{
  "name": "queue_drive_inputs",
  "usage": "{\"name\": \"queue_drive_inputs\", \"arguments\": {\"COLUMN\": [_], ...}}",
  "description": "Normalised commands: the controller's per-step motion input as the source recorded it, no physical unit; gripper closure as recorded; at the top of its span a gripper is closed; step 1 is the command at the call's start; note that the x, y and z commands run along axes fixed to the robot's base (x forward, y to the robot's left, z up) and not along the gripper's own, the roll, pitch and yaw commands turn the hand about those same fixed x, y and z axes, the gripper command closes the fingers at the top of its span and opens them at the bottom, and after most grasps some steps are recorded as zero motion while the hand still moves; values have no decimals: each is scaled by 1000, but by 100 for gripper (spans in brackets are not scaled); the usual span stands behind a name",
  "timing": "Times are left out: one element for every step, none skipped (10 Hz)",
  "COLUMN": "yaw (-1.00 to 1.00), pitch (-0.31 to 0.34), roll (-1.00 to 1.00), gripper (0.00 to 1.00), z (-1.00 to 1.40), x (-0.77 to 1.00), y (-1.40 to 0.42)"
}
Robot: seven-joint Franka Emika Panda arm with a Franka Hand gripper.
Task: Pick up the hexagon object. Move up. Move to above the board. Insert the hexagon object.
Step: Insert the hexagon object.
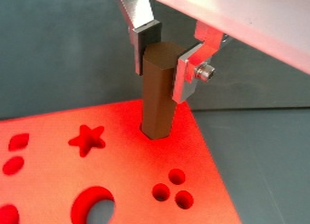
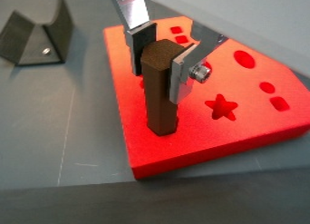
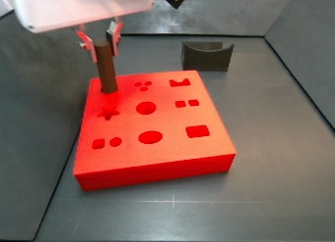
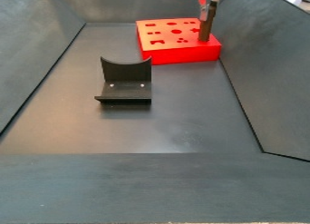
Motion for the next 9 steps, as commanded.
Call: {"name": "queue_drive_inputs", "arguments": {"yaw": [0,40,74,6,51,0,0,0,0], "pitch": [-119,-140,-181,-190,-194,-149,21,0,0], "roll": [0,0,20,166,143,0,0,7,0], "gripper": [100,100,100,100,100,100,100,100,100], "z": [-323,-520,-646,-817,-774,-306,0,0,0], "x": [0,-57,0,-234,-91,-34,9,0,0], "y": [-54,-89,-94,-217,-106,0,0,0,0]}}
